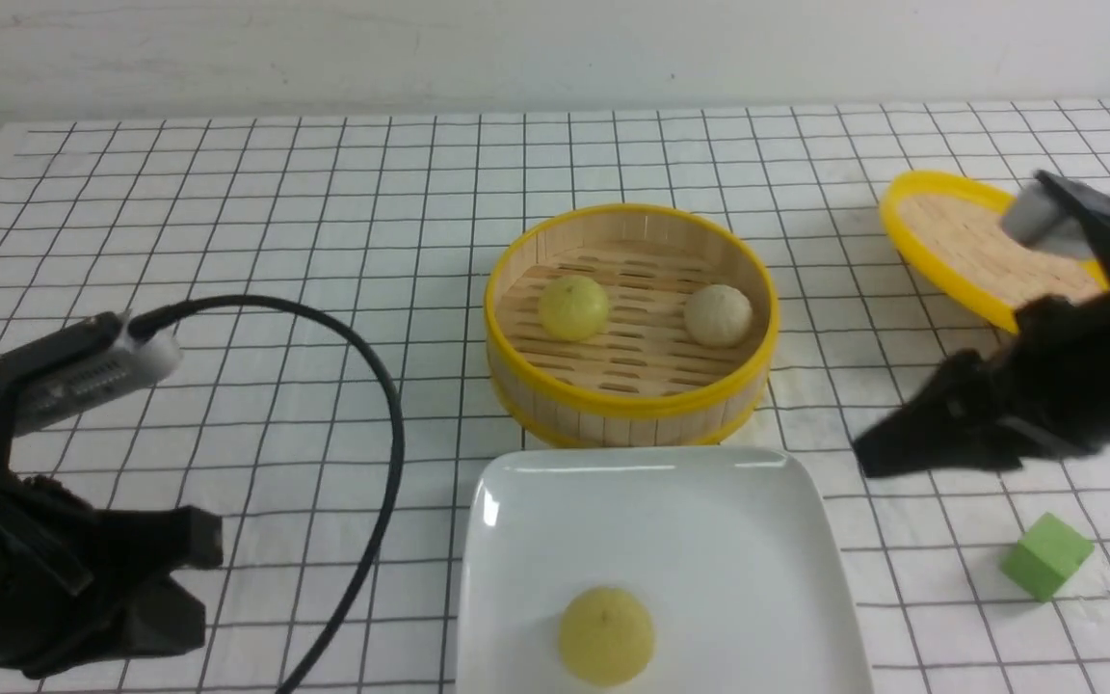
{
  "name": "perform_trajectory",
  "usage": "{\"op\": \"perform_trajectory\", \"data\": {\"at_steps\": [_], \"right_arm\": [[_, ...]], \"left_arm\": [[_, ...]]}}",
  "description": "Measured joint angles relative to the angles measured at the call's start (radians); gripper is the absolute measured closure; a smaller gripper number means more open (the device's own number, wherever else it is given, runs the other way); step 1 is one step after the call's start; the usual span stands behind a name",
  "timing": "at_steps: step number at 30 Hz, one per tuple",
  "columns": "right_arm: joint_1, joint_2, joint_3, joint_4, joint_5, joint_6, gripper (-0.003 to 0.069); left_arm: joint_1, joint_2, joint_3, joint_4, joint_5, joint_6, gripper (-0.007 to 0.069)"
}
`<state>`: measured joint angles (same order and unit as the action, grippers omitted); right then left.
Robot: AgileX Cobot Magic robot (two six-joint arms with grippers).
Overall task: Put the steamed buns into the plate on the white-black tablecloth.
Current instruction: 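Reach toward a bun in the bamboo steamer with the right gripper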
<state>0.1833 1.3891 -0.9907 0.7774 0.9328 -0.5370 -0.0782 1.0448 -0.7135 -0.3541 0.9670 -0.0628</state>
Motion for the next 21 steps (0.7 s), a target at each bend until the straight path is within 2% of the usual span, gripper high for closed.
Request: {"op": "perform_trajectory", "data": {"at_steps": [3, 4, 6, 10, 15, 19, 21], "right_arm": [[0.098, 0.139, -0.158, -0.134, -0.107, 0.095, 0.0277], [0.108, 0.156, -0.167, -0.144, -0.112, 0.108, 0.0277], [0.16, 0.261, -0.284, -0.266, -0.2, 0.186, 0.0276], [0.198, 0.414, -0.392, -0.386, -0.335, 0.24, 0.0276], [0.202, 0.554, -0.447, -0.469, -0.481, 0.267, 0.0282], [0.202, 0.63, -0.451, -0.499, -0.549, 0.273, 0.0349], [0.202, 0.64, -0.454, -0.504, -0.557, 0.273, 0.0427]], "left_arm": [[0.0, 0.014, 0.0, 0.0, -0.009, 0.002, 0.0609], [0.0, 0.014, 0.0, 0.0, -0.009, 0.002, 0.0608], [0.0, 0.014, 0.0, 0.0, -0.01, 0.002, 0.0606], [0.0, 0.014, 0.0, 0.002, -0.01, 0.003, 0.0604], [0.0, 0.014, 0.0, 0.012, -0.008, 0.009, 0.0601], [0.0, 0.014, 0.0, 0.051, -0.006, 0.013, 0.0594], [0.0, 0.014, 0.0, 0.062, -0.006, 0.013, 0.0592]]}}
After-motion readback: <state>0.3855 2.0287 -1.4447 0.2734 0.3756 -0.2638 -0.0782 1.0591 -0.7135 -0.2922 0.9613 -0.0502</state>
